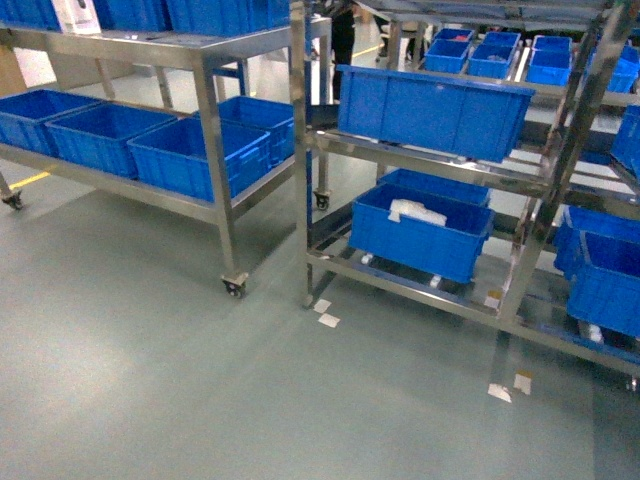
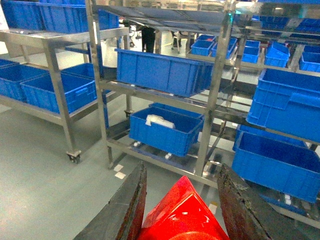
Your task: Pick red block from blue box to shelf
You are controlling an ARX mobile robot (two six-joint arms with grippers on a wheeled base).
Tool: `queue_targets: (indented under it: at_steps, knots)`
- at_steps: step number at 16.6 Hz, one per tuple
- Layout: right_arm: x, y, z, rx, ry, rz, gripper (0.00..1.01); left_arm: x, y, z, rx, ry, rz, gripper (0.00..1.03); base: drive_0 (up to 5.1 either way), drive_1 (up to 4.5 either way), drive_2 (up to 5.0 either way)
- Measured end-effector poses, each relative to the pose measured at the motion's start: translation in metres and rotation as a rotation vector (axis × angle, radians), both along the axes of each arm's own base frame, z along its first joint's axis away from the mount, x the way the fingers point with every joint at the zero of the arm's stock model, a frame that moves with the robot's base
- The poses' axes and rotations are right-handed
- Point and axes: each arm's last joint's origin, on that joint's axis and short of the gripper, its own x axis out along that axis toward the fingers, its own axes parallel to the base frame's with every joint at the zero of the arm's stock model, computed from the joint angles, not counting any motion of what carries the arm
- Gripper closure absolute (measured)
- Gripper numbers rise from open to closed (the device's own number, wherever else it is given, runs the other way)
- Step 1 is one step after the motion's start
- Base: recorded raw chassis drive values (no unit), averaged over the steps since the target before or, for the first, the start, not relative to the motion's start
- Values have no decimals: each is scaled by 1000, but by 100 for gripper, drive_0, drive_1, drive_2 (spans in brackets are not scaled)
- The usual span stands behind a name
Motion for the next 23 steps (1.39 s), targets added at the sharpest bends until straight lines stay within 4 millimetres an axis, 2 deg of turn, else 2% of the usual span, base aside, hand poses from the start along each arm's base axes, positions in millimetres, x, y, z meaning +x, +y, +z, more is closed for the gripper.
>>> queue_targets:
  at_steps: [23]
  knots:
    - [0,0,0,0,0,0,64,0,0,0,0,0,0,5,-143,-143,-143]
